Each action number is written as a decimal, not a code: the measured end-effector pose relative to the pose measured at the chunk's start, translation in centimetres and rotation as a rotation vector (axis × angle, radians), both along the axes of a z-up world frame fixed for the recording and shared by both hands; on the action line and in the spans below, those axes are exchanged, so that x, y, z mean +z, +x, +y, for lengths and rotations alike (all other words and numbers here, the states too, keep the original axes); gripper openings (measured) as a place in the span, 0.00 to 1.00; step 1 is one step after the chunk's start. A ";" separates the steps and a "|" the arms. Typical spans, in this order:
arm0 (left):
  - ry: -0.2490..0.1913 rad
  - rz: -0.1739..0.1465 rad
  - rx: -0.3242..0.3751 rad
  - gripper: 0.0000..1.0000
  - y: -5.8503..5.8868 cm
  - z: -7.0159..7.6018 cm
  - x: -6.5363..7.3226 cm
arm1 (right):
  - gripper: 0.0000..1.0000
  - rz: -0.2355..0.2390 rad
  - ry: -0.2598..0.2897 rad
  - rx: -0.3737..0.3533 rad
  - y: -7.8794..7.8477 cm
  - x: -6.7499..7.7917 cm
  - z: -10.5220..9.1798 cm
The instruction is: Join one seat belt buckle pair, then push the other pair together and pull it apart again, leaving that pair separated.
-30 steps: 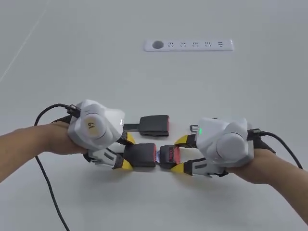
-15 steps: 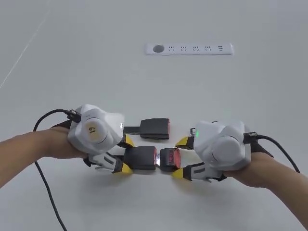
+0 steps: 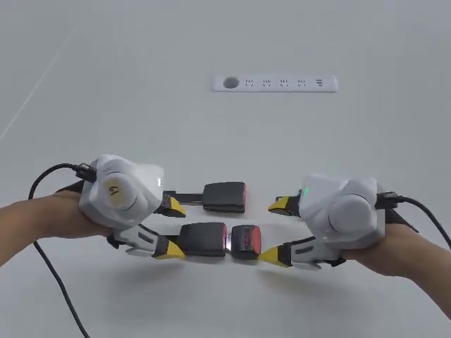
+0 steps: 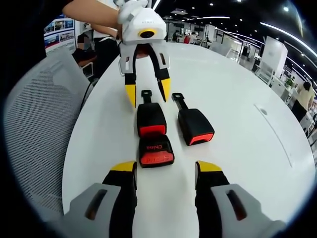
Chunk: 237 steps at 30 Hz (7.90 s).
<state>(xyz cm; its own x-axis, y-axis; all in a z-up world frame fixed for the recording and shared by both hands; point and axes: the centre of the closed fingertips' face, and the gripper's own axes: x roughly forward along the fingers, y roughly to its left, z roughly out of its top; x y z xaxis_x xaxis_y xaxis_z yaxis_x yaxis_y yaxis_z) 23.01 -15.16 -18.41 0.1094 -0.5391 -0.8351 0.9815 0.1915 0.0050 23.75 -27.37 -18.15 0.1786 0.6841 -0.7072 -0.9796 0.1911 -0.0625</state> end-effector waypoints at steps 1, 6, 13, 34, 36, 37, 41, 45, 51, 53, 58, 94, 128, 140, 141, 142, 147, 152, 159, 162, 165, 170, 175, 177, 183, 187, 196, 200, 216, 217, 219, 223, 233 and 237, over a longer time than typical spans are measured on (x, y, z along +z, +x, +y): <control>-0.005 -0.003 0.008 0.39 0.1 0.1 0.3 | 0.45 -0.001 -0.001 -0.003 0.1 0.1 -0.1; -0.016 -0.016 0.032 0.40 0.8 0.2 1.0 | 0.46 -0.007 -0.001 -0.024 1.0 0.3 -1.0; -0.031 -0.038 0.051 0.41 2.4 -0.2 1.7 | 0.47 -0.017 -0.003 -0.050 1.8 0.8 -2.3; -0.059 -0.046 0.057 0.42 5.9 -3.1 1.7 | 0.47 -0.029 -0.017 -0.127 4.6 0.6 -6.0; -0.056 -0.043 0.053 0.42 6.2 -3.2 1.6 | 0.46 -0.029 -0.017 -0.128 4.8 0.5 -6.3; -0.055 -0.041 0.050 0.42 6.2 -3.3 1.5 | 0.46 -0.029 -0.018 -0.130 5.0 0.5 -6.4; -0.053 -0.035 0.047 0.42 6.6 -3.6 1.2 | 0.45 -0.032 -0.026 -0.136 5.4 0.3 -7.0; -0.056 -0.027 0.043 0.41 7.0 -3.8 0.8 | 0.44 -0.038 -0.033 -0.130 5.6 0.0 -7.4; -0.047 -0.014 0.018 0.41 7.4 -4.3 0.2 | 0.43 -0.041 -0.040 -0.120 6.1 -0.6 -7.9; -0.037 -0.012 0.007 0.40 7.5 -4.4 0.0 | 0.42 -0.038 -0.042 -0.117 6.4 -0.9 -8.0; -0.020 0.002 -0.017 0.39 7.8 -4.4 -0.7 | 0.41 -0.032 -0.052 -0.104 6.6 -1.4 -8.1; 0.036 0.047 -0.116 0.32 7.0 -4.3 -2.0 | 0.32 -0.009 -0.102 -0.003 6.7 -2.7 -8.5; 0.060 0.064 -0.103 0.31 7.0 -4.3 -2.0 | 0.31 -0.007 -0.105 0.026 6.9 -2.5 -7.5; 0.068 0.070 -0.096 0.31 7.4 -3.9 -2.3 | 0.31 -0.002 -0.096 0.038 6.9 -2.5 -6.3; 0.068 0.070 -0.094 0.31 7.4 -3.9 -2.4 | 0.31 -0.001 -0.095 0.039 6.9 -2.5 -6.1; 0.068 0.070 -0.092 0.31 7.4 -4.0 -2.4 | 0.31 0.000 -0.094 0.040 6.9 -2.5 -6.0; 0.066 0.071 -0.087 0.31 7.5 -3.9 -2.6 | 0.31 0.001 -0.089 0.045 7.0 -2.5 -5.4; 0.066 0.072 -0.084 0.31 7.7 -3.6 -2.9 | 0.31 0.005 -0.089 0.052 6.8 -2.5 -4.7; 0.067 0.073 -0.079 0.31 7.5 -3.8 -2.7 | 0.31 0.012 -0.088 0.056 7.0 -2.6 -4.0; 0.067 0.076 -0.077 0.31 7.5 -3.9 -2.6 | 0.31 0.015 -0.090 0.054 7.0 -2.6 -3.8; 0.067 0.077 -0.075 0.31 7.6 -3.8 -2.7 | 0.31 0.019 -0.091 0.052 7.0 -2.6 -3.5; 0.066 0.077 -0.073 0.31 7.6 -3.8 -2.7 | 0.31 0.022 -0.088 0.052 7.1 -2.5 -3.1; 0.066 0.077 -0.071 0.31 7.5 -4.0 -2.6 | 0.31 0.024 -0.081 0.052 7.1 -2.4 -2.7; 0.066 0.077 -0.072 0.31 7.6 -3.9 -2.7 | 0.31 0.024 -0.079 0.052 7.0 -2.5 -2.4; 0.065 0.075 -0.070 0.31 7.8 -3.7 -2.8 | 0.31 0.022 -0.074 0.052 7.2 -2.5 -2.2; 0.065 0.075 -0.068 0.31 7.6 -3.8 -2.6 | 0.31 0.017 -0.071 0.054 7.2 -2.6 -1.9; 0.056 0.074 -0.059 0.31 7.7 -3.7 -2.7 | 0.31 0.007 -0.067 0.055 7.0 -2.6 -1.9; 0.061 0.074 -0.064 0.31 7.7 -3.7 -2.7 | 0.31 0.006 -0.064 0.058 6.9 -2.6 -1.8; 0.053 0.062 -0.067 0.30 7.6 -3.8 -2.7 | 0.30 0.010 -0.037 0.069 7.0 -2.6 -1.5; 0.053 0.062 -0.066 0.30 7.6 -3.9 -2.7 | 0.30 0.010 -0.036 0.069 7.0 -2.6 -1.5; 0.055 0.063 -0.068 0.30 7.6 -3.9 -2.7 | 0.30 0.009 -0.038 0.070 7.0 -2.6 -1.5; 0.060 0.062 -0.068 0.30 7.6 -3.9 -2.7 | 0.30 0.007 -0.041 0.064 7.0 -2.7 -1.4; 0.058 0.062 -0.064 0.30 7.6 -4.0 -2.7 | 0.30 0.006 -0.029 0.052 7.2 -2.8 -0.3; 0.054 0.060 -0.063 0.30 7.6 -4.0 -2.6 | 0.29 0.007 -0.032 0.047 7.2 -2.8 -0.2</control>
<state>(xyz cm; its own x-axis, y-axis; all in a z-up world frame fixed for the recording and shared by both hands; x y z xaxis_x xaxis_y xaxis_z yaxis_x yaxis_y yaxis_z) 30.59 -19.14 -21.04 0.0258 -0.4976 -0.8670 0.9904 0.1307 -0.0455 30.95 -27.55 -20.97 0.1416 0.6686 -0.7300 -0.9879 0.1426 -0.0611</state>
